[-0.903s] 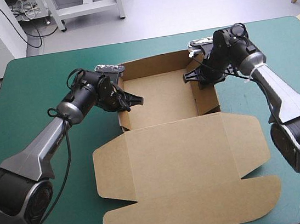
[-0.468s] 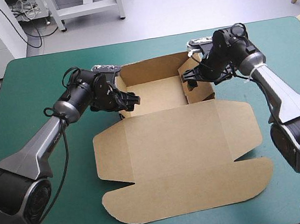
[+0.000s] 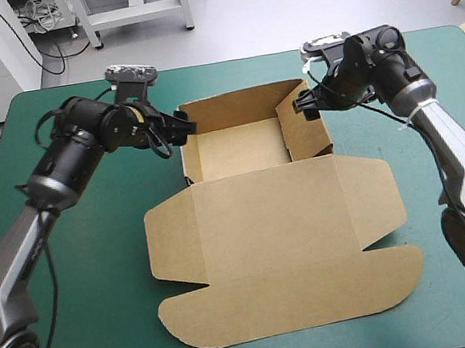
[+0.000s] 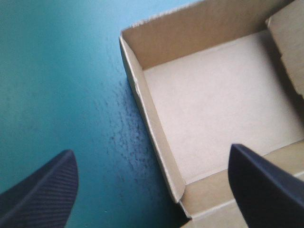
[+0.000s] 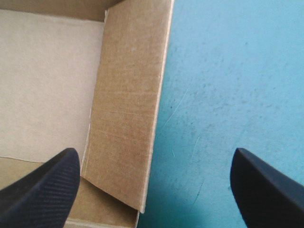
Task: Fold the box
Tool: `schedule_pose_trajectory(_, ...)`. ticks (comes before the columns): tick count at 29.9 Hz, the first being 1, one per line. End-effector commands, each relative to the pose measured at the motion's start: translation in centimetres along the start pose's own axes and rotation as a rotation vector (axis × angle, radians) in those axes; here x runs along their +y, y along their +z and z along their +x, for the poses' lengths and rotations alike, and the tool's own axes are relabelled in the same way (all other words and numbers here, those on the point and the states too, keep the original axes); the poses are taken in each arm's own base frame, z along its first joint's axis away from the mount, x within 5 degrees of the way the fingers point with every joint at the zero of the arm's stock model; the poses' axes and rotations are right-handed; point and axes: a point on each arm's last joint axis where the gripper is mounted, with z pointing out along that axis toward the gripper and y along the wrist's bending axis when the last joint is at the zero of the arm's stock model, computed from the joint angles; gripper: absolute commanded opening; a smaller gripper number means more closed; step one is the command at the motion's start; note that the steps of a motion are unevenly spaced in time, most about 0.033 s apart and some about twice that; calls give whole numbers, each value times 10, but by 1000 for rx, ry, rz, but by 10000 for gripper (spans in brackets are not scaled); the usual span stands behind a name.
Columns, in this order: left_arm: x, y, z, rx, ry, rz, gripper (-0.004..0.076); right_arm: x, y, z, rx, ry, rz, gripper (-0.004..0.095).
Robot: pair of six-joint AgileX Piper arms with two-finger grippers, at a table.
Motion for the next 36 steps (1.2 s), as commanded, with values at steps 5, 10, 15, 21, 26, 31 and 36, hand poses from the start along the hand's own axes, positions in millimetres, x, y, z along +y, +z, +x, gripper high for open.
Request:
schedule_pose_trajectory(5,13,-114,-2,-261,100,-34,435,0,-108,-1,-322,-24,10,785)
schedule_pose_trajectory(10,20,-131,14,-218,202,-78,119,-1,-131,5,-363,-26,10,784)
schedule_pose_trajectory(15,24,-121,43,-109,270,-89,-8,-1,-130,8,-332,-26,10,784)
schedule_pose_trajectory(21,27,-101,94,-28,251,-55,-8,0,-115,4,-300,-23,0,784)
schedule_pose_trajectory(26,30,-89,136,6,214,-28,-8,0,-87,-2,-248,-34,1,784)
schedule_pose_trajectory(31,34,-78,177,70,200,-7,-8,1,-47,-9,-179,-43,-5,784)
schedule_pose_trajectory(36,37,-72,205,116,151,-8,-8,1,-3,-14,-124,-42,-8,784)
